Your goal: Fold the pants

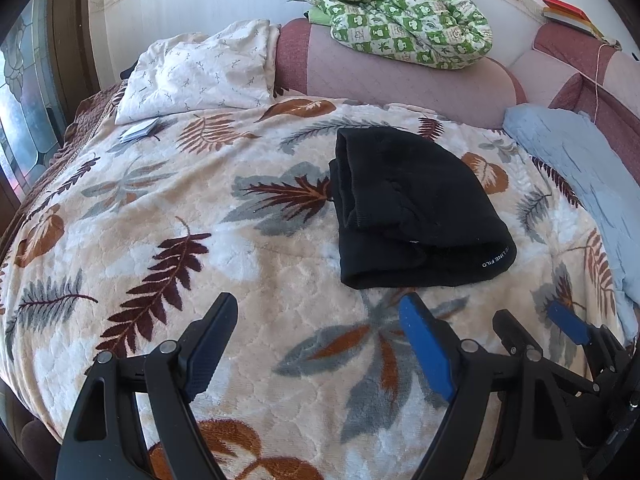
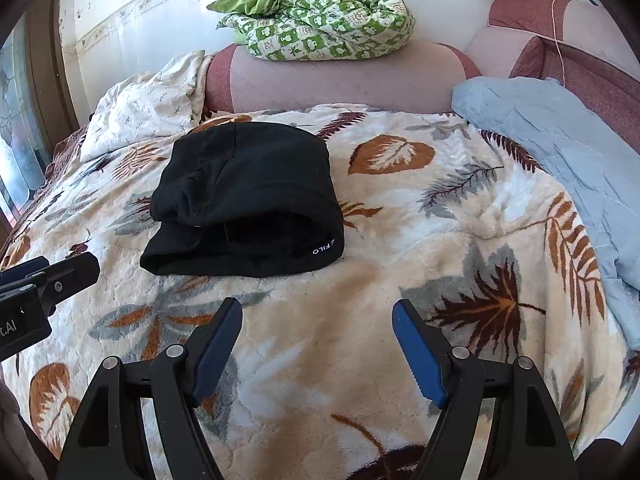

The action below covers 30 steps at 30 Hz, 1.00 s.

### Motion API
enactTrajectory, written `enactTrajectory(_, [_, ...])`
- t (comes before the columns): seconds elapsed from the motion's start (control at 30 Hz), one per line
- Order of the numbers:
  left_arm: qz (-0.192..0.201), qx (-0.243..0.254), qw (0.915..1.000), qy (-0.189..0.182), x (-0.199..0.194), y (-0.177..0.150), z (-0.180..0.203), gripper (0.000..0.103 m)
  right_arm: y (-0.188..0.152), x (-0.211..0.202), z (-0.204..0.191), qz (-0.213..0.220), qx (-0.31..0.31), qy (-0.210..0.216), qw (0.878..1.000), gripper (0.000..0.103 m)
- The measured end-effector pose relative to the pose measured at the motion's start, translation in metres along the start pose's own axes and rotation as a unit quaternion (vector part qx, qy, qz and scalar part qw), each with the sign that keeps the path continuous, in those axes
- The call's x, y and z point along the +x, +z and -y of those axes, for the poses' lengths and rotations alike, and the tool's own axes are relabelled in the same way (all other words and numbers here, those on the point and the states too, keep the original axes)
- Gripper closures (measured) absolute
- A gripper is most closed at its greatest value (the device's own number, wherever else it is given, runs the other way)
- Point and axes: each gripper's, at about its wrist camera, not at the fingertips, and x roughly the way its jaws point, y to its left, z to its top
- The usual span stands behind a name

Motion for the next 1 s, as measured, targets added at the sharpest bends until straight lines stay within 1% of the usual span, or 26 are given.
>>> enactTrajectory(0.33, [-0.003, -0.017, 0.9998, 0.007, 0.0037, -0.0012, -0.0115, 0.020, 0.0010, -0.0003, 0.0002, 0.000, -0.001, -0.002, 1.000, 0.021])
enactTrajectory(1.0, [-0.005, -0.011, 0.9999, 0.006, 0.0042, -0.0033, -0.0085, 0.020, -0.0020, 0.0045, -0.0018, -0.013, -0.009, 0.001, 1.000, 0.021])
